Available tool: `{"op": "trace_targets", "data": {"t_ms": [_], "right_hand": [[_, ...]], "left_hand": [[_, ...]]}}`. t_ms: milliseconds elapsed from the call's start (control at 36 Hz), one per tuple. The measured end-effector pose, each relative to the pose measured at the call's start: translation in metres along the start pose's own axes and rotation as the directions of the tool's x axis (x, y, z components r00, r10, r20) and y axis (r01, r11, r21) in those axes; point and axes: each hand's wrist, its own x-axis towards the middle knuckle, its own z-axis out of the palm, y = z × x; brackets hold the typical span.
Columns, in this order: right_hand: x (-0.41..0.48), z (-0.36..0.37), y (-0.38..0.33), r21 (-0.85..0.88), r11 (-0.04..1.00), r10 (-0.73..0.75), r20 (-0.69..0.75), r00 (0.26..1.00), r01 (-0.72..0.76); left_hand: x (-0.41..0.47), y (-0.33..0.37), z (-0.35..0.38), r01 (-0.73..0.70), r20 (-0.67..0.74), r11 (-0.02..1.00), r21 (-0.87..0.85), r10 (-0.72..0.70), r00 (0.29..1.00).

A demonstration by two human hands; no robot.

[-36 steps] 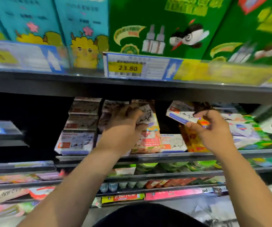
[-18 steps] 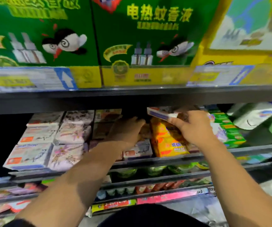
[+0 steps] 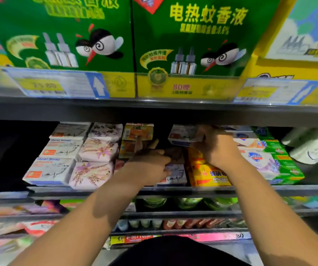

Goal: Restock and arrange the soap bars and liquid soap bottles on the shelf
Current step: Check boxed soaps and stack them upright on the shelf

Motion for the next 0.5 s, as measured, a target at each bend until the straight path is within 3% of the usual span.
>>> {"op": "trace_targets", "data": {"t_ms": [139,278,389,500], "right_hand": [[0.011,0.011,-0.013,-0.117,0.992,0.062,0.056,0.996,-0.055],[0.017,0.023,-0.018,-0.105,0.987,0.133,0.133,0.982,-0.119],[0.025,0.028,-0.022,-0.007,0.979,0.199,0.186,0.962,-0.202],[0.039,0.031,-0.025,0.153,0.974,0.116,0.284,0.952,-0.165]], "left_hand": [[-0.009,0.0,0.01,0.005,-0.044,0.997,0.072,-0.002,0.999],[-0.009,-0.007,0.019,-0.047,-0.16,0.999,0.015,0.049,0.986],[-0.009,-0.011,0.019,-0.044,-0.1,0.999,-0.031,0.041,0.994],[-0.008,-0.011,0.02,-0.075,-0.096,0.995,-0.067,0.068,0.993]]}}
